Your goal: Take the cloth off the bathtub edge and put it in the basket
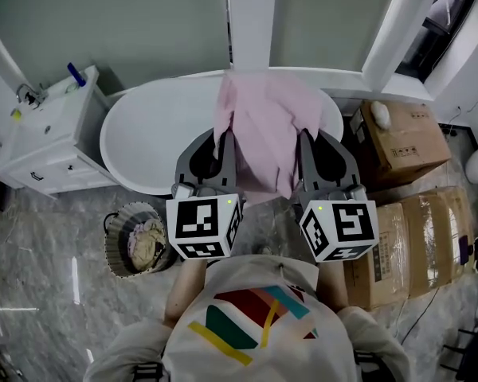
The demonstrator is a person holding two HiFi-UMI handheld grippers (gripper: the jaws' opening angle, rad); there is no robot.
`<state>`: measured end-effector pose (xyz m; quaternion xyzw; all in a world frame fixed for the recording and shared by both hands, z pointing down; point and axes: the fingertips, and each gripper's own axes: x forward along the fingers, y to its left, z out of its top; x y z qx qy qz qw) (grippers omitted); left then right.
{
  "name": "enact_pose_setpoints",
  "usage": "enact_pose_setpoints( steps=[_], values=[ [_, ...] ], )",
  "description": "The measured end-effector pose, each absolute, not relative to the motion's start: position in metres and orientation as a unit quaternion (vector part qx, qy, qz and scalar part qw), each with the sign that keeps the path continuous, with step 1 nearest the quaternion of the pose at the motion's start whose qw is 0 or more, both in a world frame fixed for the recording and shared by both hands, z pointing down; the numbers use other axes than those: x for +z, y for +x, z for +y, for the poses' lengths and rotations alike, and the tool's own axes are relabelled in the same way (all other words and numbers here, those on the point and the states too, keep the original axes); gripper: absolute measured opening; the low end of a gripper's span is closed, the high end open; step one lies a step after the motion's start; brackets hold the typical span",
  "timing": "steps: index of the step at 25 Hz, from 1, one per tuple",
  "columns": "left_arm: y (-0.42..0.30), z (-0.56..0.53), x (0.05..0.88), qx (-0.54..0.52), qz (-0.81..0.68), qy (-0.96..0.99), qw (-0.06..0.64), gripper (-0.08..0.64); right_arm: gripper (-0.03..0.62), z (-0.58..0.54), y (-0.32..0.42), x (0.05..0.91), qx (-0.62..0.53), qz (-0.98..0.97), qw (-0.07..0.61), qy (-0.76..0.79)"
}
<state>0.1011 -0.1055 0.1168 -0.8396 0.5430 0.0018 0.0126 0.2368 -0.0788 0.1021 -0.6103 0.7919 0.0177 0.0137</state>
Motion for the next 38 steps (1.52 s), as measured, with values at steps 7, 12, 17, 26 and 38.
enact_pose_setpoints(
  steps=[7,12,17,26,38],
  values=[
    [0.105,-0.104,0.112,0.002,0.553,-0.833,0.025,0.049,0.048,-0.08,0.24,0.095,0.029,0.798,0.024,-0.602],
    [0.098,-0.118,0.114,0.002,0.569,-0.822,0.023,0.049,0.048,-0.1,0.235,0.097,0.026,0.812,0.022,-0.582],
    [0.075,-0.131,0.12,-0.012,0.603,-0.798,0.015,0.049,0.048,-0.123,0.211,0.101,0.019,0.843,0.02,-0.537],
    [-0.029,-0.126,0.108,-0.014,0.704,-0.71,0.025,0.049,0.048,-0.157,0.1,0.088,0.032,0.911,0.03,-0.41],
    [-0.228,-0.051,0.093,-0.033,0.83,-0.554,0.043,0.049,0.048,-0.132,-0.123,0.08,0.018,0.973,0.053,-0.224]
  ],
)
